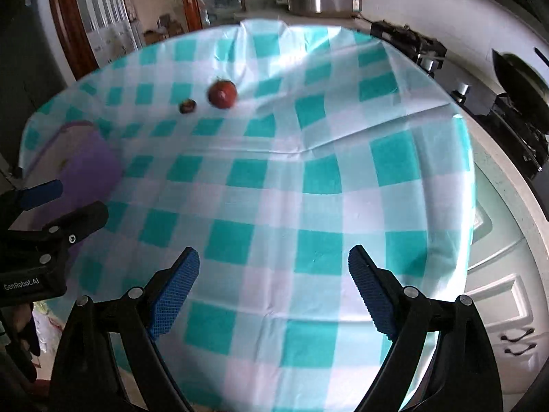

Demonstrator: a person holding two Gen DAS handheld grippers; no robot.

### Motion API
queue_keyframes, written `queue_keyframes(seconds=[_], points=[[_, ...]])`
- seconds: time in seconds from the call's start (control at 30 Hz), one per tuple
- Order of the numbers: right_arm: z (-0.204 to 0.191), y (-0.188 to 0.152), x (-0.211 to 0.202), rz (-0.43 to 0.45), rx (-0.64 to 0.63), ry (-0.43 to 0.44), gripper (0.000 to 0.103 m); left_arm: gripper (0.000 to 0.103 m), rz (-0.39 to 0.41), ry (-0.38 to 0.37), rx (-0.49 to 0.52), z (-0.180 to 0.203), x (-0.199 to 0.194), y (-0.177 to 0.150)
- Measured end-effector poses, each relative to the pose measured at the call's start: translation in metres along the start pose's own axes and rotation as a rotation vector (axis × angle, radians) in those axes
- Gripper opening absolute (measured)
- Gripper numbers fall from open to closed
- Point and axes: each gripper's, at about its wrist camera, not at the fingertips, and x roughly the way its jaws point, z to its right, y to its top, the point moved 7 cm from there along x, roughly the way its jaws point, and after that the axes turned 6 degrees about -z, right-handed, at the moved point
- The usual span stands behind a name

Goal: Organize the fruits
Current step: 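Withdraw both tools from the box toward the red apple and date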

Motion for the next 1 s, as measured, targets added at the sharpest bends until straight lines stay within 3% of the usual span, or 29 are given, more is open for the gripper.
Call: queue_keyframes(seconds=[0.2,0.37,0.63,0.73,0.87,1.0], points=[[0.001,0.03,0.055,-0.055,-0.059,0.049,0.085,0.101,-0.116,0.016,-0.066,-0.012,0.065,0.019],[-0.009,0.072,0.105,-0.065,-0.121,0.081,0.085,0.101,-0.16,0.045,-0.139,-0.037,0.126,0.04],[-0.034,0.154,0.174,-0.002,-0.171,0.098,0.084,0.101,-0.07,0.11,-0.171,-0.078,0.186,0.083],[-0.043,0.183,0.191,0.04,-0.183,0.105,0.084,0.101,-0.044,0.095,-0.196,-0.09,0.205,0.093],[-0.053,0.215,0.21,0.072,-0.186,0.112,0.084,0.101,0.027,0.095,-0.22,-0.099,0.209,0.1],[-0.071,0.235,0.229,0.098,-0.231,0.111,0.084,0.101,0.03,0.091,-0.225,-0.101,0.21,0.1]])
